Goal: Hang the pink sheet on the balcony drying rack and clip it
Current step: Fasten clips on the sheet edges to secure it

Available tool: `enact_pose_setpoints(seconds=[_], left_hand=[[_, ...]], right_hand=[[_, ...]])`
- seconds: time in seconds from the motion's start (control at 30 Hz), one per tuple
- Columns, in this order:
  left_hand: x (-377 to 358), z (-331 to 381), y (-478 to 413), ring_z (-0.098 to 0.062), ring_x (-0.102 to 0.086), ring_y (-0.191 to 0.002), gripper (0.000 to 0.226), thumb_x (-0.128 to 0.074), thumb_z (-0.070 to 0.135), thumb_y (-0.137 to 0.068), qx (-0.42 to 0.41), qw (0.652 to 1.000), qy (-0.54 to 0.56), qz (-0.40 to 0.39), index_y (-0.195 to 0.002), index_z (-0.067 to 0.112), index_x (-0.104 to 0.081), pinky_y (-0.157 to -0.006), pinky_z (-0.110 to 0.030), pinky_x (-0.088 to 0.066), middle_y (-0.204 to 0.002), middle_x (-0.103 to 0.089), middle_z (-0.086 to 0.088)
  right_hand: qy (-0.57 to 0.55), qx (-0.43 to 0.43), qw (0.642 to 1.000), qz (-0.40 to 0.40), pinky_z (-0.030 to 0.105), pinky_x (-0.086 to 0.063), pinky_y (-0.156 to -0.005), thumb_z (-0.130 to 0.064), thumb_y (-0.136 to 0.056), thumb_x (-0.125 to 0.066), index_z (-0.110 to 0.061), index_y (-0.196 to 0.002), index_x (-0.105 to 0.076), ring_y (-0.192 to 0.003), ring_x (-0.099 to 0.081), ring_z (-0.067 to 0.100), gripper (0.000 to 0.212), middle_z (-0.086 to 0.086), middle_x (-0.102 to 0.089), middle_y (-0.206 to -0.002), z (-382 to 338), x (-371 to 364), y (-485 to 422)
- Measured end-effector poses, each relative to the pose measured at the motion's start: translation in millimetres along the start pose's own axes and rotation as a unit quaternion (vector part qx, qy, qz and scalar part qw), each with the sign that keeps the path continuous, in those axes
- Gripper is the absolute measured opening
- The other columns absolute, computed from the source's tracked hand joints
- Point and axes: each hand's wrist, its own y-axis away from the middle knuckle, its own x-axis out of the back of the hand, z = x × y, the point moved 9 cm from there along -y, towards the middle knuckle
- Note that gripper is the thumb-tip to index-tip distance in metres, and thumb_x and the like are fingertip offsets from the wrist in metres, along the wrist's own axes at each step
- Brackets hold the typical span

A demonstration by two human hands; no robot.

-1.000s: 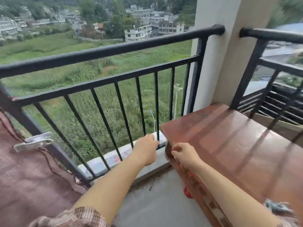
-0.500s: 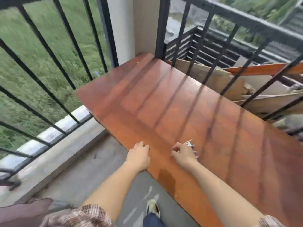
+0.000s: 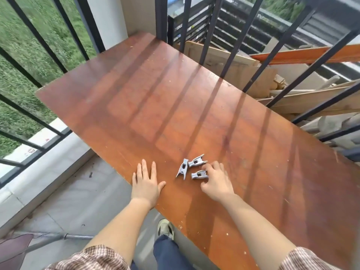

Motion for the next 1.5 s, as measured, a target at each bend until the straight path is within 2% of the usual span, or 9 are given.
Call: enact_pose_setpoints(seconds=[0.4,0.6,0.8,0.9,1.03,1.1,1.23,1.37,1.5], left_hand=[[10.5,-8.2,-7.8,-0.029,0.005,-0.147,0.078,-0.038,0.054,-0.095,-0.019,0.993,0.032,-0.111,-0.152,0.02,0.003,-0.118,-0.042,-0.016,-0.158,0.013,-0.013],[42.2,-64.6,25.0,-0.025,-0.034,-0.134,0.048,-0.037,0.034,-0.098,0.002,0.983,0.185,-0.011,-0.145,0.024,-0.033,-0.106,-0.039,-0.035,-0.145,-0.04,-0.007],[62.3,-174.7,96.7,-0.021,-0.035,-0.131,0.038,-0.039,0.027,-0.097,0.059,0.979,0.191,0.023,-0.133,0.027,-0.05,-0.107,-0.035,-0.033,-0.138,-0.044,0.0],[77.0,-238.2,135.2,-0.021,-0.037,-0.13,0.038,-0.044,0.023,-0.093,0.088,0.978,0.18,0.05,-0.13,0.026,-0.052,-0.107,-0.036,-0.034,-0.134,-0.046,0.0],[90.4,-316.0,191.5,-0.022,-0.04,-0.129,0.041,-0.047,0.017,-0.088,0.137,0.972,0.172,0.086,-0.128,0.024,-0.054,-0.103,-0.035,-0.038,-0.135,-0.047,-0.001],[89.9,-351.1,219.7,-0.023,-0.039,-0.13,0.041,-0.047,0.016,-0.088,0.167,0.966,0.171,0.098,-0.128,0.023,-0.054,-0.101,-0.035,-0.039,-0.135,-0.046,-0.001],[82.5,-403.7,266.8,-0.025,-0.039,-0.129,0.039,-0.046,0.016,-0.087,0.182,0.976,0.075,0.096,-0.124,0.019,-0.057,-0.1,-0.035,-0.036,-0.131,-0.049,-0.004],[99.8,-443.8,297.2,-0.028,-0.016,-0.145,0.039,-0.044,0.013,-0.09,0.194,0.963,-0.177,0.061,-0.127,0.009,-0.055,-0.117,-0.05,-0.002,-0.14,-0.044,-0.013],[109.3,-476.8,304.8,-0.036,-0.004,-0.146,0.04,-0.04,0.015,-0.095,0.189,0.926,-0.326,-0.004,-0.133,0.003,-0.047,-0.114,-0.055,0.009,-0.147,-0.036,-0.019]], right_hand=[[0.038,0.022,0.999,0.009,0.031,-0.039,-0.089,-0.033,-0.076,-0.064,-0.02,-0.093,-0.059,-0.105,-0.042,0.021,0.022,-0.001,-0.045,-0.104,-5.4,4.5,6.0],[-0.132,0.026,0.991,-0.012,0.03,-0.034,-0.065,-0.038,-0.081,-0.066,-0.021,-0.08,-0.053,-0.077,-0.053,0.024,0.022,0.0,-0.057,-0.075,-52.3,16.8,18.6],[-0.15,0.114,0.98,-0.065,0.031,-0.044,-0.061,-0.043,-0.081,-0.061,-0.022,-0.088,-0.061,-0.067,-0.06,0.023,0.022,0.003,-0.067,-0.072,-189.9,-9.4,34.5],[-0.168,0.157,0.97,-0.077,0.034,-0.05,-0.066,-0.053,-0.086,-0.05,-0.021,-0.086,-0.054,-0.069,-0.065,0.024,0.032,0.002,-0.068,-0.073,-267.8,-30.0,52.5],[-0.206,0.195,0.951,-0.124,0.035,-0.054,-0.053,-0.046,-0.092,-0.045,-0.017,-0.086,-0.045,-0.054,-0.064,0.023,0.03,0.008,-0.066,-0.068,-360.8,-66.0,84.7],[-0.193,0.214,0.944,-0.159,0.038,-0.054,-0.06,-0.049,-0.093,-0.042,-0.015,-0.083,-0.045,-0.056,-0.063,0.026,0.035,0.009,-0.065,-0.064,-403.8,-87.2,102.9],[-0.18,0.242,0.923,-0.241,0.032,-0.044,-0.058,-0.051,-0.093,-0.042,-0.014,-0.073,-0.043,-0.052,-0.052,0.022,0.042,0.006,-0.059,-0.061,-480.4,-129.8,141.6],[-0.153,0.277,0.901,-0.296,0.021,-0.036,-0.044,-0.056,-0.087,-0.053,-0.015,-0.059,-0.042,-0.045,-0.047,0.018,0.051,0.008,-0.059,-0.061,-541.2,-157.7,179.3],[-0.149,0.288,0.897,-0.299,0.026,-0.047,-0.054,-0.057,-0.078,-0.065,-0.011,-0.072,-0.057,-0.053,-0.057,0.016,0.047,0.007,-0.065,-0.066,-580.7,-175.0,197.9]])
